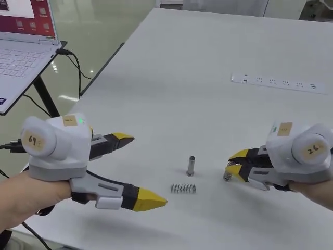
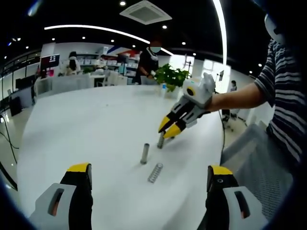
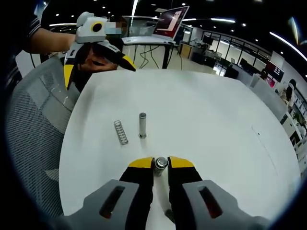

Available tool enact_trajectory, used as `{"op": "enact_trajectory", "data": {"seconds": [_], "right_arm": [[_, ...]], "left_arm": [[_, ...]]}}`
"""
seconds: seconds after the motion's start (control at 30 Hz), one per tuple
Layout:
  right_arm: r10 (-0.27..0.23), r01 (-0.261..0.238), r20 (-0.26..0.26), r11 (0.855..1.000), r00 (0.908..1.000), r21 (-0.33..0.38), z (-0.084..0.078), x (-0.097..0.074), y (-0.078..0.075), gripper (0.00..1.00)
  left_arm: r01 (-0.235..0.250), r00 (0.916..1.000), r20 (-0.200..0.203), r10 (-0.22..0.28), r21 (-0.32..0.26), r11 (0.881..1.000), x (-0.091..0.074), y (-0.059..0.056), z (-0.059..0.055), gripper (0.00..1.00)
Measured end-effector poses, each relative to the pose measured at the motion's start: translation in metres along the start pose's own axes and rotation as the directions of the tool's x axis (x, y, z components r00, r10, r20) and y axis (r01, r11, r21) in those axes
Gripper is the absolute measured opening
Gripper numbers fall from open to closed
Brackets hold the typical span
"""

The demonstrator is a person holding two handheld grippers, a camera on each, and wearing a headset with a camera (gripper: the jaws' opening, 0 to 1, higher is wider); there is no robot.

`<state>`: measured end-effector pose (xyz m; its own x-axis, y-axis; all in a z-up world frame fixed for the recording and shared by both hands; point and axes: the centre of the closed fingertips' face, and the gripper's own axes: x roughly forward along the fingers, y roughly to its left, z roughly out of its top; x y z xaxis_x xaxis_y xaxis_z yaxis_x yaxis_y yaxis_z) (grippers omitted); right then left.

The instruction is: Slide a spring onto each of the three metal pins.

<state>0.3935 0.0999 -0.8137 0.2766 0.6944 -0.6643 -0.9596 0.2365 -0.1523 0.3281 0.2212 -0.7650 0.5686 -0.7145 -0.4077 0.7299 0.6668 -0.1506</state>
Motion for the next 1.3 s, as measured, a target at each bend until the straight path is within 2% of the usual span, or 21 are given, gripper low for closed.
{"op": "enact_trajectory", "data": {"seconds": [0.27,0.6,0.93,1.3], "right_arm": [[-0.015,0.015,0.024,1.000,0.9996,0.000,0.011,-0.013,-0.002,0.11],[-0.041,0.038,0.064,0.998,0.9971,0.048,0.019,-0.033,-0.007,0.10],[-0.038,0.034,0.071,0.998,0.9968,0.058,0.017,-0.041,0.004,0.11],[-0.022,0.018,0.056,0.998,0.9982,0.067,0.006,-0.043,0.015,0.10]], "left_arm": [[0.005,1.0000,-0.004,-0.005,0.001,1.000,0.001,-0.001,-0.001,0.97],[0.006,1.0000,-0.005,-0.006,-0.001,1.000,0.000,-0.001,-0.001,0.97],[0.005,1.0000,-0.003,-0.005,0.002,1.000,0.000,0.000,0.001,0.97],[0.004,0.9999,-0.009,-0.004,-0.002,1.000,0.001,-0.002,-0.001,0.96]]}}
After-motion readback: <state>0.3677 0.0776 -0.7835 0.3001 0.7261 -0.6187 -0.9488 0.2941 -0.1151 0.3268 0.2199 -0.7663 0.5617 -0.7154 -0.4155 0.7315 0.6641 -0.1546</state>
